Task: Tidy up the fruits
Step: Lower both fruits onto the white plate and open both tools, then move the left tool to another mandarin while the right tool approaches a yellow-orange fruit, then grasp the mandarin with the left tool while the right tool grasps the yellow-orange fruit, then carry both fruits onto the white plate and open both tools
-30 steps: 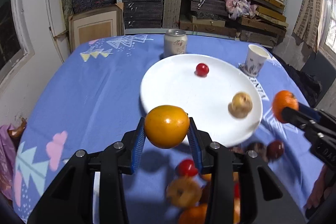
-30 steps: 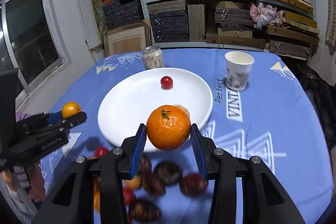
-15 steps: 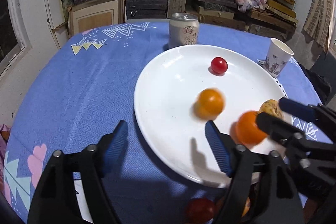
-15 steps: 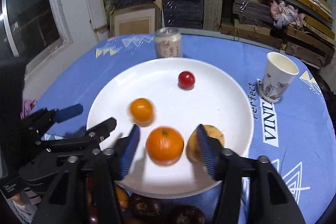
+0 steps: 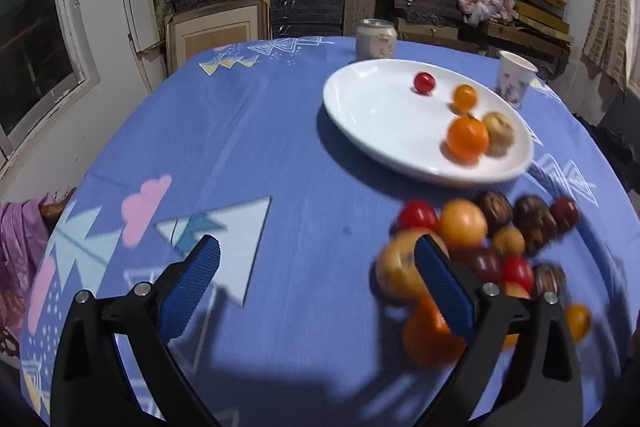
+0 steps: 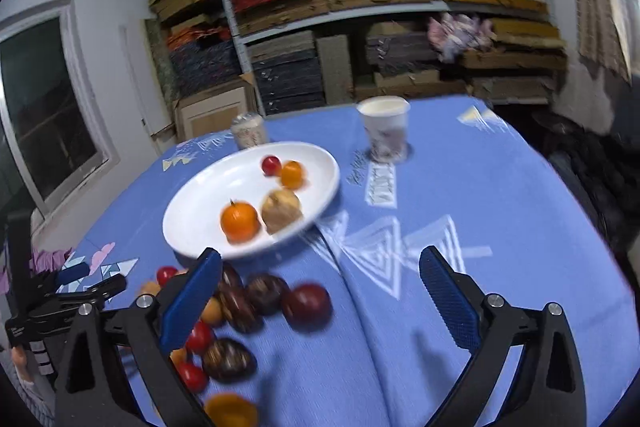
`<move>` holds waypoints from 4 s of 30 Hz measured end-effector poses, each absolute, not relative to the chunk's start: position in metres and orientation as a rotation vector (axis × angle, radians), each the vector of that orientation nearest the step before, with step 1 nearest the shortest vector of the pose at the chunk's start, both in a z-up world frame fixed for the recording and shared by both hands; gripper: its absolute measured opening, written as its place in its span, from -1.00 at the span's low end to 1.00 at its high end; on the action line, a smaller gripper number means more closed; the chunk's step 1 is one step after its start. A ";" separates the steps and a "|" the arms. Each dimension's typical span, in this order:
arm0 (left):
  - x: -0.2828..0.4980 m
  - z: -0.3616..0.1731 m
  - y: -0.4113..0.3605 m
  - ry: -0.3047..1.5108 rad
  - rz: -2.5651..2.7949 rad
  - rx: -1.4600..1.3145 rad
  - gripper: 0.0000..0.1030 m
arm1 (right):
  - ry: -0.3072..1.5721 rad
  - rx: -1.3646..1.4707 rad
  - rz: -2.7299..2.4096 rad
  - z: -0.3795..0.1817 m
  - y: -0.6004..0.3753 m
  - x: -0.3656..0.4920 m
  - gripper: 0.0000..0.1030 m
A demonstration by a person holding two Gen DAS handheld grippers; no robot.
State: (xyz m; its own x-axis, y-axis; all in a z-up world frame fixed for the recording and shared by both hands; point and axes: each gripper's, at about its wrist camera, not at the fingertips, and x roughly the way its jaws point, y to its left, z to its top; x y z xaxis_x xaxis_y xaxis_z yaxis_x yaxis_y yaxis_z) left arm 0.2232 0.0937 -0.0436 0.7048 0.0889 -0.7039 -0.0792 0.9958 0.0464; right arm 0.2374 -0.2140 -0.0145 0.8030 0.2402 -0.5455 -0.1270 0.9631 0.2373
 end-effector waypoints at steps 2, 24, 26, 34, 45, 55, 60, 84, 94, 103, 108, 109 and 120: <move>0.201 -0.045 0.091 0.772 0.058 0.005 0.90 | 0.626 0.217 0.202 -0.022 -0.222 0.224 0.93; 0.179 -0.045 0.116 0.753 0.127 -0.037 0.92 | 0.637 0.148 0.223 -0.030 -0.211 0.202 0.93; 0.175 -0.039 0.125 0.734 0.055 -0.144 0.92 | 0.633 0.136 0.229 -0.029 -0.209 0.201 0.93; 0.194 -0.072 0.096 0.891 0.130 0.090 0.92 | 0.649 0.138 0.240 -0.031 -0.207 0.201 0.93; 0.203 -0.069 0.125 0.846 0.224 0.023 0.92 | 0.730 -0.060 0.325 -0.049 -0.163 0.190 0.93; 0.206 -0.066 0.117 0.828 0.230 0.077 0.92 | 0.815 -0.095 0.250 -0.065 -0.167 0.190 0.93; 0.211 -0.069 0.113 0.844 0.208 0.083 0.92 | 0.797 -0.124 0.244 -0.065 -0.164 0.188 0.93; 0.226 -0.079 0.106 0.911 0.002 0.014 -0.05 | 0.868 -0.131 0.387 -0.072 -0.143 0.190 -0.25; 0.201 -0.059 0.103 0.809 -0.015 0.003 -0.10 | 0.872 -0.087 0.380 -0.072 -0.152 0.195 -0.25; 0.231 -0.047 0.095 0.834 -0.003 -0.015 -0.10 | 0.874 0.009 0.401 -0.058 -0.163 0.213 -0.25; 0.262 -0.003 0.086 0.745 0.010 0.001 -0.10 | 0.766 0.030 0.383 -0.005 -0.169 0.240 -0.26; 0.269 0.004 0.085 0.735 0.010 -0.005 -0.10 | 0.744 0.038 0.378 0.007 -0.170 0.247 -0.26; 0.362 0.009 0.083 0.731 0.072 -0.035 -0.10 | 0.669 0.166 0.329 0.047 -0.161 0.369 -0.26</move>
